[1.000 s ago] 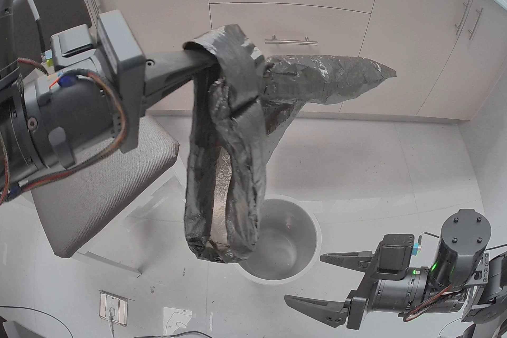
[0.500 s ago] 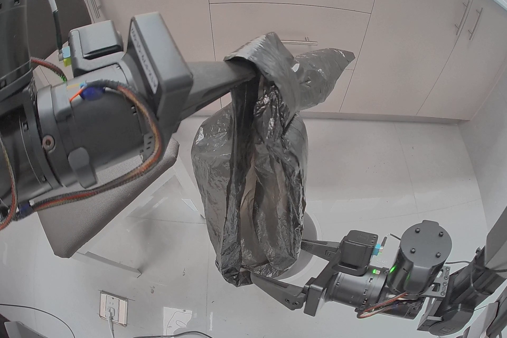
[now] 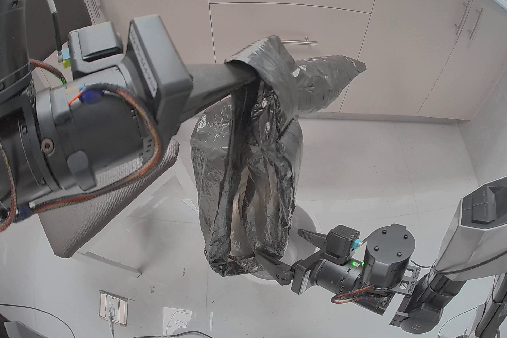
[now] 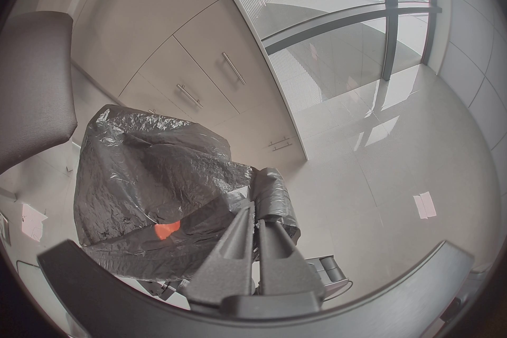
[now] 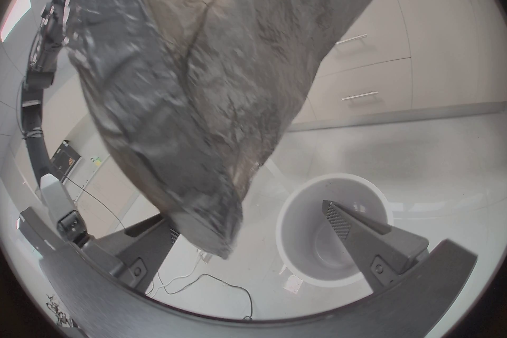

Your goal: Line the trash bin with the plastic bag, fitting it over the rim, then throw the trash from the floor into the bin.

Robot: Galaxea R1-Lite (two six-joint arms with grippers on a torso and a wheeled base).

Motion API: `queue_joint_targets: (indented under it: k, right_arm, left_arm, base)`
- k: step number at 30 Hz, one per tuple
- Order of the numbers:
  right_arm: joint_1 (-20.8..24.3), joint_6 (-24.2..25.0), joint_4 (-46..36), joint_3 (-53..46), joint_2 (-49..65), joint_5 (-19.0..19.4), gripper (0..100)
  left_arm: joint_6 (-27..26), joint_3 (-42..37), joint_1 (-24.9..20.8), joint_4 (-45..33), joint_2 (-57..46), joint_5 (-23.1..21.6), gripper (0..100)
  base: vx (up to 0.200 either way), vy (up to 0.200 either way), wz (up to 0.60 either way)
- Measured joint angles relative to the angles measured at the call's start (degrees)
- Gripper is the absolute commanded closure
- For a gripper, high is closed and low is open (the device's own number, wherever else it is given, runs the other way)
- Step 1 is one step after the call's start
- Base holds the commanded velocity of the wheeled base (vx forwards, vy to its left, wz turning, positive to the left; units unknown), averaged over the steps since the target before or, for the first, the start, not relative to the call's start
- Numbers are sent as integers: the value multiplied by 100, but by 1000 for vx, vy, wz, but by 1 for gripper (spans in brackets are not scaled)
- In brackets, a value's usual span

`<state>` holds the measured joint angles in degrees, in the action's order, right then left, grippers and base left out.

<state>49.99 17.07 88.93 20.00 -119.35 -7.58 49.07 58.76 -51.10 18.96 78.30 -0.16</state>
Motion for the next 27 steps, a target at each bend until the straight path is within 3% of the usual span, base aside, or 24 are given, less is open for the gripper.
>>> queue_joint_targets:
  k: [13, 14, 27]
  right_arm:
    - [-74, 15, 2, 78, -249, -276, 0]
    - [-72, 15, 2, 78, -240, -278, 100]
    - [-85, 28, 5, 37, -74, -273, 100]
  left_arm:
    - [4, -24, 22, -7, -18, -2, 100]
    - [1, -24, 26, -7, -22, -2, 100]
    - [22, -206, 157, 22, -173, -49, 100]
  base:
    - [0, 0, 0]
    - [0, 0, 0]
    - [0, 0, 0]
